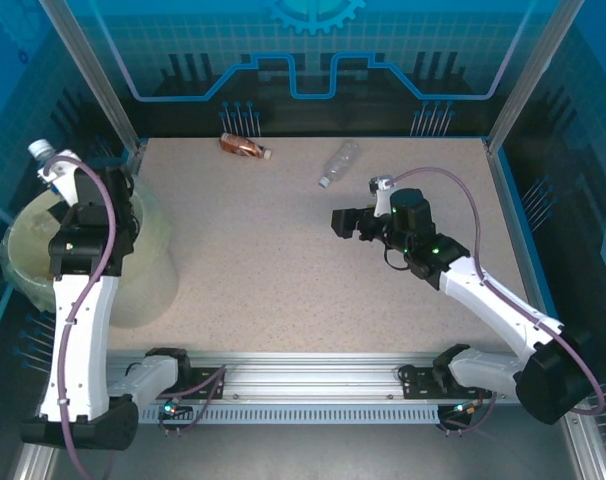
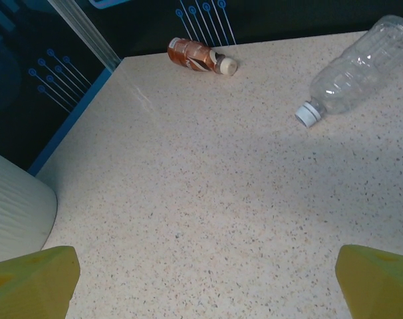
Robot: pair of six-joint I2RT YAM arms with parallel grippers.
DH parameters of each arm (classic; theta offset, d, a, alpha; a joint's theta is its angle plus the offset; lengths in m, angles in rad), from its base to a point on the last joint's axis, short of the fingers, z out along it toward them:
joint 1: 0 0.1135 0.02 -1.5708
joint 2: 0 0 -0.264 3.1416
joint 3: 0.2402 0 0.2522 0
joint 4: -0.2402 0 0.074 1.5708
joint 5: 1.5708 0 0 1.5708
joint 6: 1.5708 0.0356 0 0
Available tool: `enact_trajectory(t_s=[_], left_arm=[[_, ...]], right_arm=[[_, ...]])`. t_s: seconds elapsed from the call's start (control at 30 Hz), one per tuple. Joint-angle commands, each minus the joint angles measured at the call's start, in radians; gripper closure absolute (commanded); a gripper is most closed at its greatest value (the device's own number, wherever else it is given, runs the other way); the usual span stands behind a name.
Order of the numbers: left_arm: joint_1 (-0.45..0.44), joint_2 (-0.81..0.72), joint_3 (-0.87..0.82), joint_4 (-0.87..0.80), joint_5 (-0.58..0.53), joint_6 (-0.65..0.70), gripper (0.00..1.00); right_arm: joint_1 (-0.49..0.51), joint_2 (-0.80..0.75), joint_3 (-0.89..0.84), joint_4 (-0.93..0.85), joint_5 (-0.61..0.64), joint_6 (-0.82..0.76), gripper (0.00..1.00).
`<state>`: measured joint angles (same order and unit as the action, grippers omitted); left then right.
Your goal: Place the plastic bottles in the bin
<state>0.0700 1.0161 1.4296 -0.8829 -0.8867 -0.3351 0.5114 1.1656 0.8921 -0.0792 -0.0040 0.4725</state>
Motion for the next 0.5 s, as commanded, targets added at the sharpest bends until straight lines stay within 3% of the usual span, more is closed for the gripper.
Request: enact_trajectory(t_s=[0.0,0.1,0.2,0.33,0.4,0.47], left_arm=[[0.076,-0.019,-0.005,-0.061,-0.044,-0.054,0.47],[0.174,-0.022,-0.021,-0.076,-0.019,-0.077,0.46],[0.278,-0.02,-0.046,-0.102,0.092,-0.111,0.43],[0.377,-0.034,-0.094,-0.164,0.113,-0.168,0.33],[0.446,-0.044,-0.125,-0.161,0.176,-0.174,0.32],[0.503,-0.051,-0.144,-0.153,0.273,-0.171,0.23]], right_arm=[[0.006,0.015,0.046,-0.021,0.003,-0.018,0.0],[0.006,0.024,0.064,-0.032,-0.007,-0.022,0.0],[0.003,0.033,0.08,-0.046,-0.016,-0.03,0.0],[0.004,0.044,0.097,-0.057,-0.017,-0.03,0.0],[0.004,0.051,0.103,-0.057,-0.022,-0.028,0.0],[0.004,0.062,0.115,-0.058,-0.029,-0.027,0.0]])
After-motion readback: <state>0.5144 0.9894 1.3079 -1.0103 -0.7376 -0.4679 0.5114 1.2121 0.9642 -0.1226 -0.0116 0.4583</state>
